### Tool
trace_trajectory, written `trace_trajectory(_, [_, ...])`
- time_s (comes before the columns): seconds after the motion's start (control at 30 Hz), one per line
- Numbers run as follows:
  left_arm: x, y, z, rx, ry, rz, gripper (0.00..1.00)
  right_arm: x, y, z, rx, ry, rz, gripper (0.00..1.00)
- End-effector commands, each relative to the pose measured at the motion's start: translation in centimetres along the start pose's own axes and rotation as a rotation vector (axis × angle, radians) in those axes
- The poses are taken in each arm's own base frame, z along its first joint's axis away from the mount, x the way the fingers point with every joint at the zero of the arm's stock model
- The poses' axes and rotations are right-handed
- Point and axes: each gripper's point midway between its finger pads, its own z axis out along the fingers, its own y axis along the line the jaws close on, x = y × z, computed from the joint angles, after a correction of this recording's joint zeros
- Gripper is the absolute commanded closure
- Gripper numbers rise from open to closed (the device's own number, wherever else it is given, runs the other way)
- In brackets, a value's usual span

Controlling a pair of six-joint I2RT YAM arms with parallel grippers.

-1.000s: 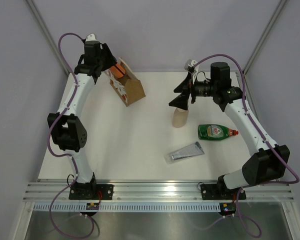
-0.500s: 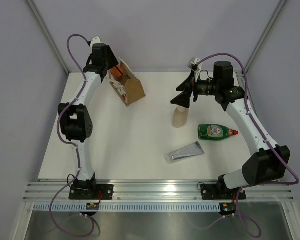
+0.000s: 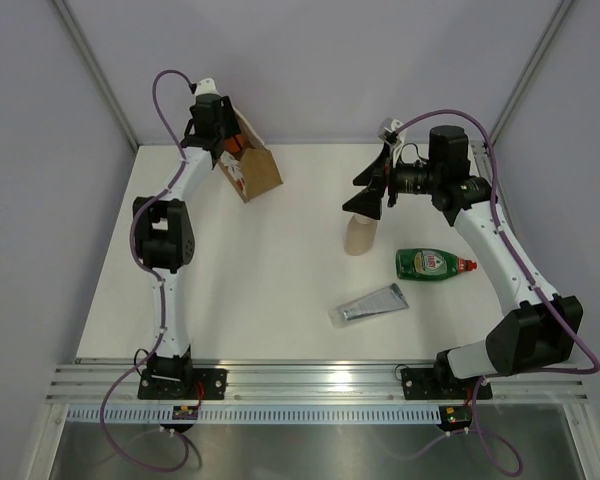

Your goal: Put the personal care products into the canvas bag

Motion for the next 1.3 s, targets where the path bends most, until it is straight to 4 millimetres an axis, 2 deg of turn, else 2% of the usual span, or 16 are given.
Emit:
trace_trajectory(0.0, [-9.2, -1.9, -0.6, 0.051, -0.281, -0.033, 1.00, -1.2, 1.2, -0.9, -0.014, -0.021, -0.063, 0.00])
trace_trajectory(0.07, [-8.4, -1.9, -0.2, 0.053, -0.265, -0.043, 0.96, -1.1, 1.3, -1.0, -0.013, -0.017, -0.064, 0.01])
trace_trajectory(0.13, [-7.5, -2.0, 0.2, 0.064, -0.244, -0.046, 0.84, -1.1, 1.3, -1.0, -0.010, -0.017, -0.067, 0.01])
trace_trajectory(0.17, [-7.1, -2.1, 0.3, 0.069, -0.233, -0.049, 0.75, -1.1, 1.4, -1.0, -0.013, -0.017, -0.069, 0.00])
trace_trajectory(0.2, [-7.0, -2.1, 0.4, 0.072, -0.229, -0.049, 0.52, -1.0, 1.3, -1.0, -0.011, -0.016, -0.066, 0.01])
trace_trajectory(0.27, [-6.6, -2.2, 0.4, 0.079, -0.215, -0.042, 0.40, -1.0, 1.3, -1.0, -0.008, -0.015, -0.067, 0.00])
trace_trajectory(0.3, [-6.5, -2.2, 0.2, 0.081, -0.208, -0.039, 0.29, -1.0, 1.1, -1.1, -0.006, -0.015, -0.067, 0.00])
trace_trajectory(0.47, [-7.5, -3.1, -0.9, 0.135, -0.210, -0.035, 0.15, -0.7, 1.1, -1.0, -0.006, -0.010, -0.076, 0.01])
trace_trajectory(0.53, [-8.2, -3.6, -1.7, 0.159, -0.216, -0.033, 0.01, -0.6, 1.1, -1.0, -0.010, -0.006, -0.079, 0.00])
trace_trajectory(0.77, [-11.0, -4.6, -5.6, 0.253, -0.223, -0.068, 0.01, 0.1, 1.1, -1.1, -0.016, 0.016, -0.088, 0.01])
trace_trajectory(0.83, [-10.2, -3.9, -6.2, 0.239, -0.184, -0.111, 0.01, 0.5, 0.9, -1.1, -0.011, 0.028, -0.088, 0.00])
trace_trajectory(0.93, [-11.0, -3.8, -8.1, 0.247, -0.178, -0.124, 0.01, 0.7, 0.5, -1.1, 0.014, 0.038, -0.065, 0.01])
trace_trajectory(1.03, [-11.0, -3.6, -9.9, 0.257, -0.167, -0.126, 0.01, 0.6, -0.7, -1.2, 0.093, 0.037, -0.035, 0.01])
trace_trajectory(1.07, [-10.1, -3.6, -10.2, 0.264, -0.149, -0.128, 0.01, 0.6, -1.4, -1.3, 0.140, 0.041, -0.031, 0.00])
trace_trajectory(1.13, [-11.1, -4.2, -12.6, 0.310, -0.168, -0.133, 0.01, 0.4, -2.1, -1.5, 0.191, 0.037, -0.010, 0.00])
trace_trajectory(1.27, [-10.5, -4.3, -16.4, 0.368, -0.141, -0.128, 0.01, -0.1, -3.0, -2.3, 0.278, 0.046, -0.003, 0.00])
